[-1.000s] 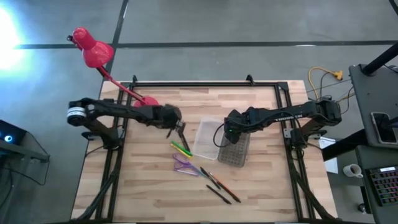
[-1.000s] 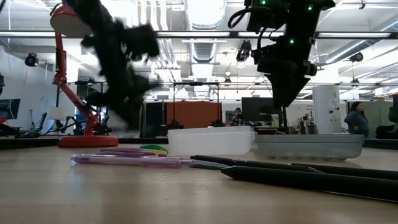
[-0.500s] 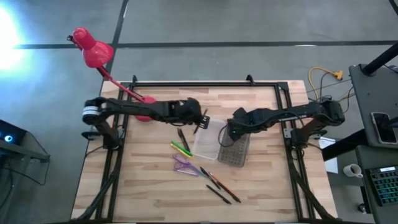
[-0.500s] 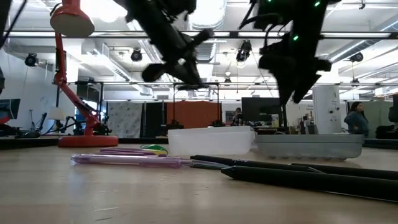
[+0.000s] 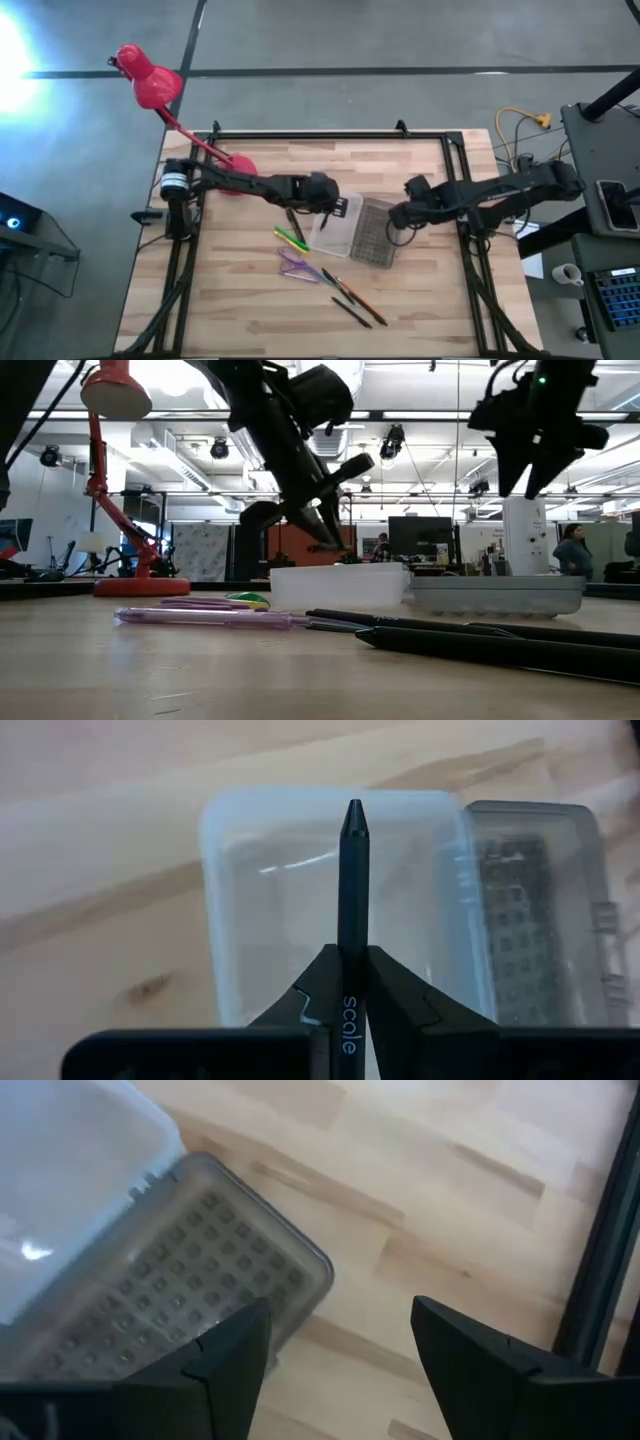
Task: Pick & place school supplies into a supply box
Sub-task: Put the black pen into the supply box, then put the purple scissors into the supply box
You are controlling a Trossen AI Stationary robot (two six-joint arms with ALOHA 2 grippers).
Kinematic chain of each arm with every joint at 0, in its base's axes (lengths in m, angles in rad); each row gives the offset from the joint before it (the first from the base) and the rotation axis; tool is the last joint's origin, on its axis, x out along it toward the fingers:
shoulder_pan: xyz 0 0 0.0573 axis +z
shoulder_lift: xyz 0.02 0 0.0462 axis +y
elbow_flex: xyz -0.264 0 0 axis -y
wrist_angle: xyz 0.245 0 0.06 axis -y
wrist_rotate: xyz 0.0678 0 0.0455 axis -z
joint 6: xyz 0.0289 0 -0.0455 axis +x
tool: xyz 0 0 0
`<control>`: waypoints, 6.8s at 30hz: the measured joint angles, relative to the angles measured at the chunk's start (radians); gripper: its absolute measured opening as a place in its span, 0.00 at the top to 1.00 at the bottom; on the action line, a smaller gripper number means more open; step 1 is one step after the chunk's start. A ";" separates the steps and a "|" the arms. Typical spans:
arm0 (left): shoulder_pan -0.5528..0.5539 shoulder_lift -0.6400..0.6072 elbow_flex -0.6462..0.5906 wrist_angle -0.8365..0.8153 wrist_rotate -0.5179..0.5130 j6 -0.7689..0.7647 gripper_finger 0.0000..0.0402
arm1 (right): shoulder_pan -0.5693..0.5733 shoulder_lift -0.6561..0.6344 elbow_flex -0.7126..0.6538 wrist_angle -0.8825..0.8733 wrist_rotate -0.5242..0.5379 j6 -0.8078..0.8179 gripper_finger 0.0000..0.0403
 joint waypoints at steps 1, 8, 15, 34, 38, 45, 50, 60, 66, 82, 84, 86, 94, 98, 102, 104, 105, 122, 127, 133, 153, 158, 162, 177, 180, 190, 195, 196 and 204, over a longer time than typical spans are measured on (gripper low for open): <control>-0.007 0.000 -0.011 -0.001 -0.017 -0.023 0.95 | 0.006 0.002 -0.008 0.000 -0.006 0.003 0.42; -0.022 -0.002 -0.039 -0.005 -0.075 -0.115 0.90 | 0.018 0.034 -0.025 0.006 -0.018 -0.001 0.42; -0.046 -0.004 -0.038 -0.019 -0.076 -0.126 0.81 | 0.018 0.036 -0.024 0.023 -0.017 -0.028 0.42; -0.351 -0.178 -0.161 -0.297 0.024 0.819 0.78 | 0.064 0.036 -0.035 0.310 -0.017 -0.432 0.42; -0.384 -0.202 -0.242 -0.265 0.035 0.831 0.78 | 0.064 0.036 -0.036 0.309 -0.018 -0.431 0.42; -0.409 -0.207 -0.336 -0.146 0.064 0.960 0.78 | 0.064 0.036 -0.036 0.309 -0.020 -0.419 0.42; -0.396 -0.206 -0.388 -0.066 0.062 1.060 0.78 | 0.064 0.036 -0.036 0.309 -0.020 -0.387 0.42; -0.391 -0.209 -0.476 0.060 0.086 1.197 0.78 | 0.055 0.036 -0.036 0.309 -0.020 -0.336 0.42; -0.387 -0.209 -0.479 0.062 0.094 1.198 0.87 | 0.055 0.036 -0.040 0.309 -0.020 -0.314 0.42; -0.395 -0.282 -0.354 -0.091 0.148 0.967 0.99 | 0.055 0.037 -0.117 0.310 -0.019 -0.307 0.42; -0.393 -0.285 -0.340 -0.119 0.140 0.940 0.99 | 0.055 0.038 -0.123 0.311 -0.020 -0.313 0.42; -0.392 -0.279 -0.340 -0.147 0.137 0.918 0.99 | 0.055 0.038 -0.123 0.315 -0.020 -0.334 0.42; -0.399 -0.246 -0.376 -0.134 0.135 0.846 0.90 | 0.055 0.038 -0.126 0.345 -0.019 -0.396 0.42; -0.398 -0.207 -0.370 -0.115 0.128 0.828 0.75 | 0.055 0.037 -0.130 0.349 -0.019 -0.395 0.42; -0.399 -0.198 -0.371 -0.088 0.104 0.885 0.64 | 0.055 0.037 -0.139 0.348 -0.019 -0.395 0.42; -0.399 -0.196 -0.373 -0.081 0.105 0.914 0.62 | 0.055 0.037 -0.146 0.350 -0.019 -0.394 0.42; -0.399 -0.196 -0.373 -0.077 0.105 0.922 0.61 | 0.055 0.037 -0.149 0.350 -0.019 -0.394 0.42; -0.421 -0.211 -0.318 -0.080 0.124 0.897 0.69 | 0.055 0.036 -0.177 0.362 -0.019 -0.344 0.42; -0.427 -0.205 -0.364 -0.072 0.160 0.875 0.69 | 0.055 0.036 -0.182 0.363 -0.019 -0.344 0.42; -0.421 -0.192 -0.421 0.041 0.158 0.874 0.69 | 0.055 0.036 -0.182 0.365 -0.019 -0.344 0.42; -0.427 -0.114 -0.367 -0.060 0.168 0.832 0.89 | 0.055 0.036 -0.187 0.363 -0.019 -0.340 0.42; -0.427 -0.240 -0.368 -0.144 0.190 0.715 0.89 | 0.055 0.036 -0.193 0.363 -0.017 -0.346 0.42; -0.425 -0.346 -0.349 -0.202 0.177 0.616 0.89 | 0.055 0.037 -0.201 0.364 0.006 -0.349 0.42; -0.209 -0.401 -0.351 0.163 0.111 0.124 0.89 | 0.055 0.035 -0.215 0.378 0.006 0.010 0.42; -0.153 -0.333 -0.344 0.270 0.108 0.077 0.89 | 0.055 0.034 -0.210 0.379 0.006 0.009 0.42; -0.153 -0.063 -0.093 0.235 0.145 0.072 0.89 | 0.056 0.023 -0.211 0.374 0.002 0.022 0.42; -0.162 -0.016 -0.056 0.151 0.085 0.060 0.89 | 0.059 0.020 -0.211 0.355 -0.004 0.022 0.42; -0.163 -0.018 -0.063 0.155 0.067 0.051 0.89 | 0.061 0.019 -0.211 0.353 -0.004 0.022 0.42; -0.163 -0.018 -0.153 0.156 0.110 -0.008 0.89 | 0.069 0.019 -0.213 0.306 0.003 0.019 0.42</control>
